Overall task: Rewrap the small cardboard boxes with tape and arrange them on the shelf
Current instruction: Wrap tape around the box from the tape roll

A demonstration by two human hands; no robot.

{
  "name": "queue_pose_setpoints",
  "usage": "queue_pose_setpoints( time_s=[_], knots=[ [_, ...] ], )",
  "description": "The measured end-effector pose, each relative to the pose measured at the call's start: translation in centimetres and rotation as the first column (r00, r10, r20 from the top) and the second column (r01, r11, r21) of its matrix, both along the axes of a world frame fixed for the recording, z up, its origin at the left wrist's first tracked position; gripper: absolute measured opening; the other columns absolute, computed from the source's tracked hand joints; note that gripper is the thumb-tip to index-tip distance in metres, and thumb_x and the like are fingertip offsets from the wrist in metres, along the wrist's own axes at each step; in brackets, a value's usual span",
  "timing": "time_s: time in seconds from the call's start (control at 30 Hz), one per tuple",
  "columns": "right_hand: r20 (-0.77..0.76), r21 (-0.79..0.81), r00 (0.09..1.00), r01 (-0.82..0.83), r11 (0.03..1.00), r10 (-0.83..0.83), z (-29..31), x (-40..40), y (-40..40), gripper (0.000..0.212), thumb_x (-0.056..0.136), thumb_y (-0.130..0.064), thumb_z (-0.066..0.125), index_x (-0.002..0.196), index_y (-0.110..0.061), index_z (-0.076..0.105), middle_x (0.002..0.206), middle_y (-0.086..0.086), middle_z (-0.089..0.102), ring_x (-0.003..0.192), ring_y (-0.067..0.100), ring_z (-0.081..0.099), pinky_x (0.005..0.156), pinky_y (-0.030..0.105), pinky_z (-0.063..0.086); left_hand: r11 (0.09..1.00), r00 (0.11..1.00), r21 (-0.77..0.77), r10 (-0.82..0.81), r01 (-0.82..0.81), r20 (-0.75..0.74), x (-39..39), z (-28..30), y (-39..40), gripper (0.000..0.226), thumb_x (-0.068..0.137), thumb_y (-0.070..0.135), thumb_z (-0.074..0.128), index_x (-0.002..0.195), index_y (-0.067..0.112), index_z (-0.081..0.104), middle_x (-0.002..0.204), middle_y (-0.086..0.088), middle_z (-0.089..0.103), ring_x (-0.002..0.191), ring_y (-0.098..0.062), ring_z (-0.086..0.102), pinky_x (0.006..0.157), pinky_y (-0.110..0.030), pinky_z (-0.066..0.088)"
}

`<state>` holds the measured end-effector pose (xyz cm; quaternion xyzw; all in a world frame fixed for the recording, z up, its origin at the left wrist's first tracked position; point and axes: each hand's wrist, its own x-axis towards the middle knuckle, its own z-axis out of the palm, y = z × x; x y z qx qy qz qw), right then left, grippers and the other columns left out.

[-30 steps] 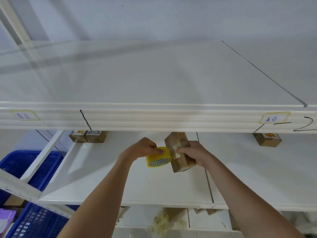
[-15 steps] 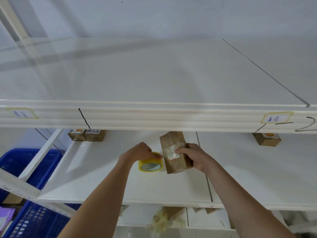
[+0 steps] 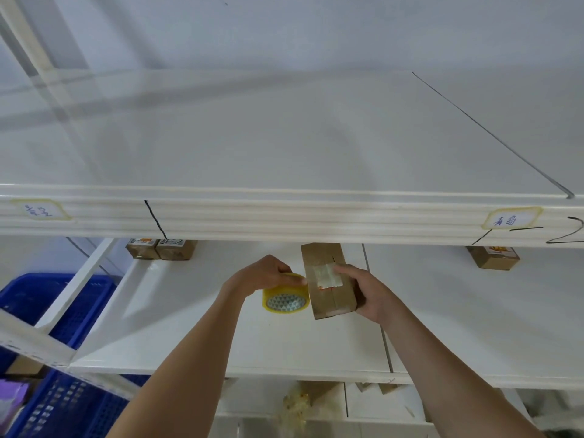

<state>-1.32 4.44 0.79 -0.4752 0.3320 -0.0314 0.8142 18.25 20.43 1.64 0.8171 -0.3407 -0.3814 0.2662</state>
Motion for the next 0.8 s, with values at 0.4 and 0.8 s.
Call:
queue_pose_setpoints(
  time_s=[0.4,0.8],
  knots=[
    [-0.431,-0.536,0.898,-0.333,0.775,0.088,0.6,2.4,2.2,0.099,0.063,-0.057,0.089,0.134,-0.016,0.034,0.125,-0.003,0.053,0.11,0.015,0.055,0.084,0.029,0.048,0.999,0.99,0.024,0.026,-0.03,0.138,-1.6,-1.6,-0.5,0.035,0.077,0.052,0.08,0.092,0.02,0.079,0.084,0.004,0.071,0.081,-0.014,0.068,0.068,-0.025,0.053],
    [-0.541,-0.677,0.841,-0.441,0.589,0.007,-0.1,3.4,3.2,0.099,0.064,-0.064,0.082,0.137,-0.017,0.034,0.128,0.004,0.056,0.114,0.026,0.058,0.088,0.039,0.053,0.997,0.988,0.069,0.029,-0.04,0.153,-2.1,-2.3,-0.7,0.041,0.09,0.054,0.066,0.103,0.016,0.076,0.094,0.0,0.072,0.085,-0.017,0.067,0.076,-0.028,0.052]
  ],
)
